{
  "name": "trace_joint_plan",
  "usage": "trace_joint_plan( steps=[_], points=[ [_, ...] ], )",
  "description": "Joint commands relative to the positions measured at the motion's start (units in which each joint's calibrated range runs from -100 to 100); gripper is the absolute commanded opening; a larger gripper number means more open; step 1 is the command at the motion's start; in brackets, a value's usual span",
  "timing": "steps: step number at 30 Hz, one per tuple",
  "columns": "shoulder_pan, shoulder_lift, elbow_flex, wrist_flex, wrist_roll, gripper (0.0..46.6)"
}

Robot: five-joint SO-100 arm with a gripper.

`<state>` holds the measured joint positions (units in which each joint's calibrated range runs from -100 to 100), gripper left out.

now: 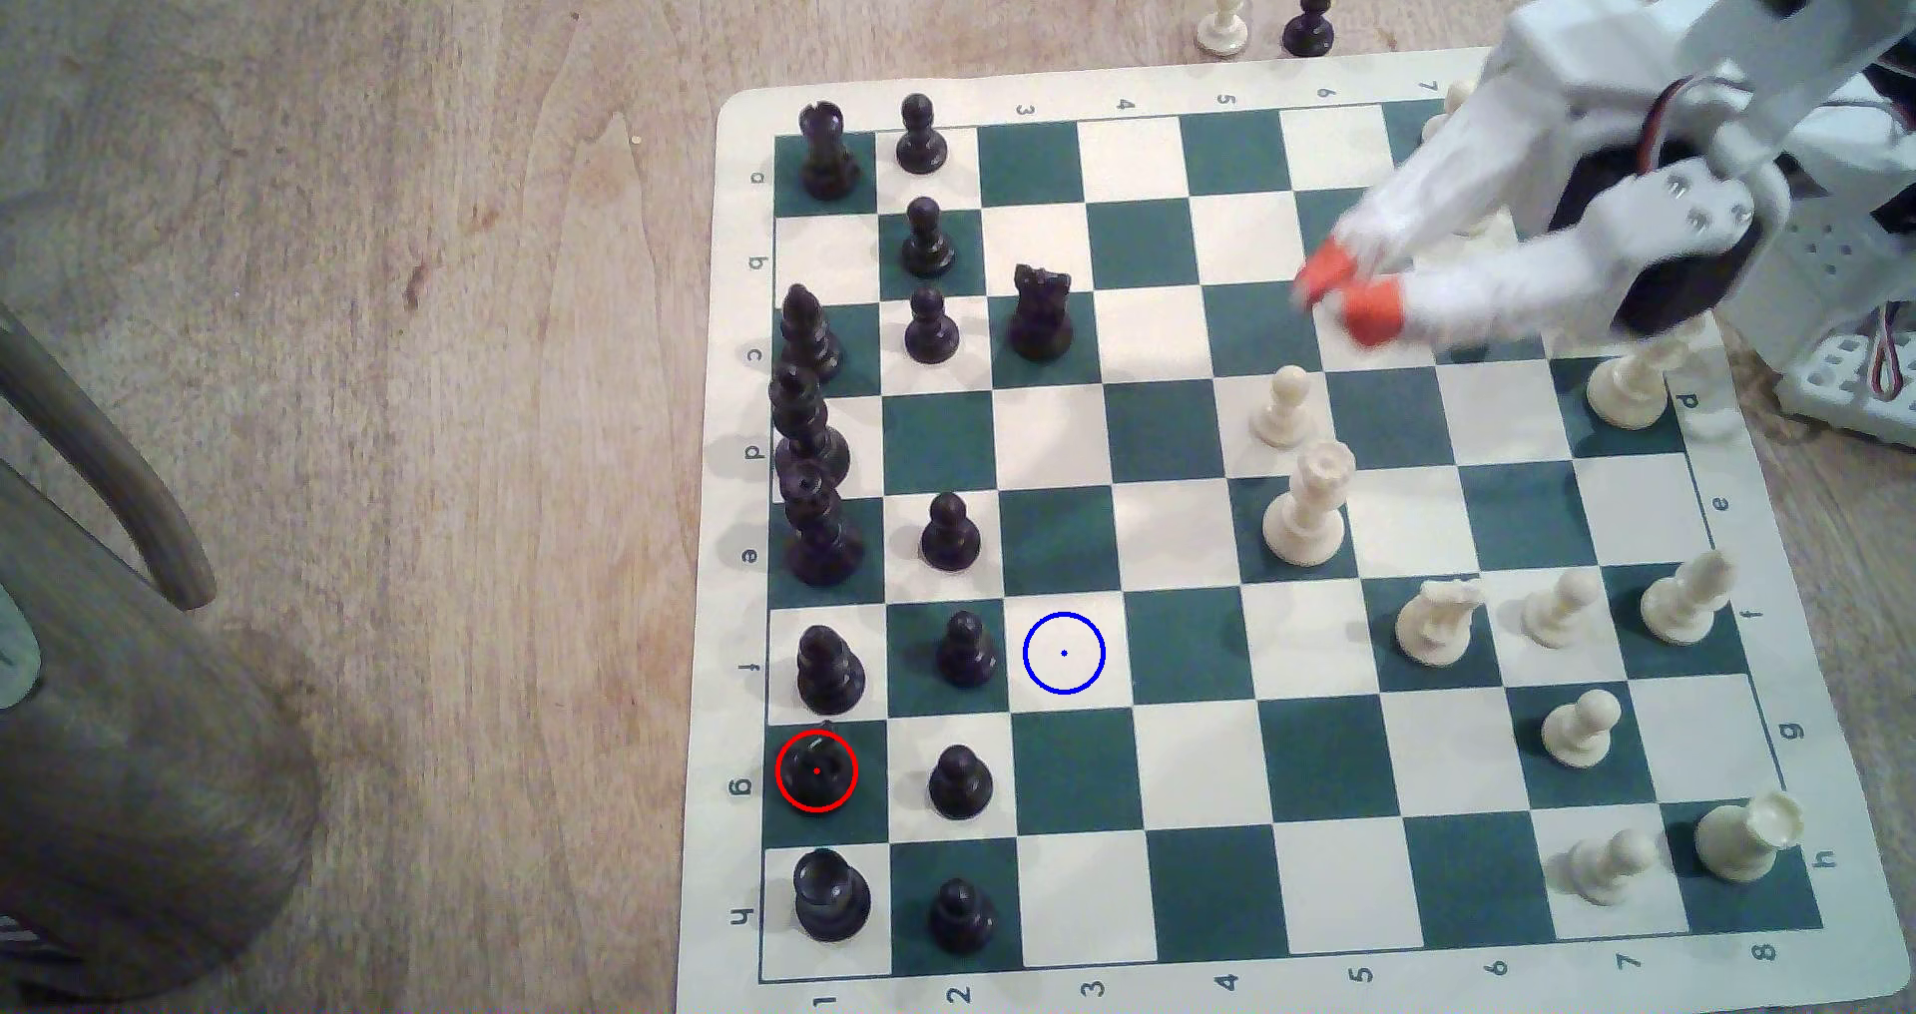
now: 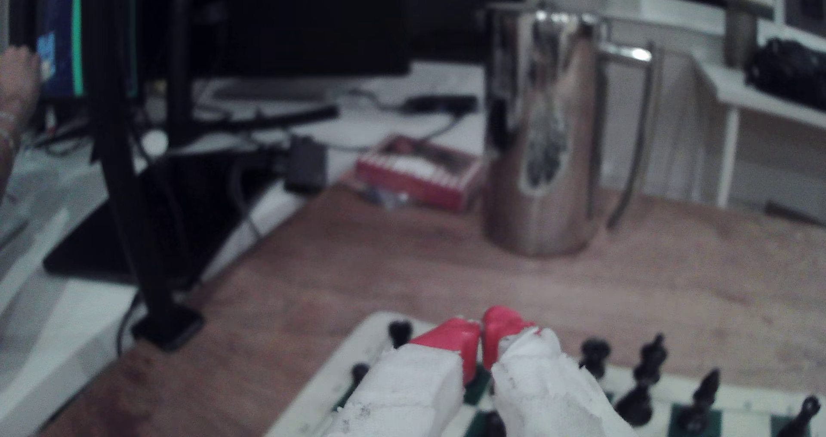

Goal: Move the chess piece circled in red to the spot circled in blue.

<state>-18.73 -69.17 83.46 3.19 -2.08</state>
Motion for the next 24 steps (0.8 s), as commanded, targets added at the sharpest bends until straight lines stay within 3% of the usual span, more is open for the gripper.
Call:
trace_joint_plan(
  steps=[1,3,5,8,11,19,24],
  points=[
    [-2.5,16.5,-19.8,2.8,-3.2,0.2],
    [-2.3,24.6,-30.5,8.9,-6.4,0.2],
    [-2.3,29.6,-36.6,12.9,-7.2,0.5],
    [-2.3,41.2,-48.6,17.5,-6.9,4.6],
    [-2.6,49.8,-57.1,20.6,-8.4,3.8],
    [-1.2,64.2,-71.9,23.6,-10.5,1.9],
    [0.8,69.9,-73.5,19.7,-10.5,4.8]
  ],
)
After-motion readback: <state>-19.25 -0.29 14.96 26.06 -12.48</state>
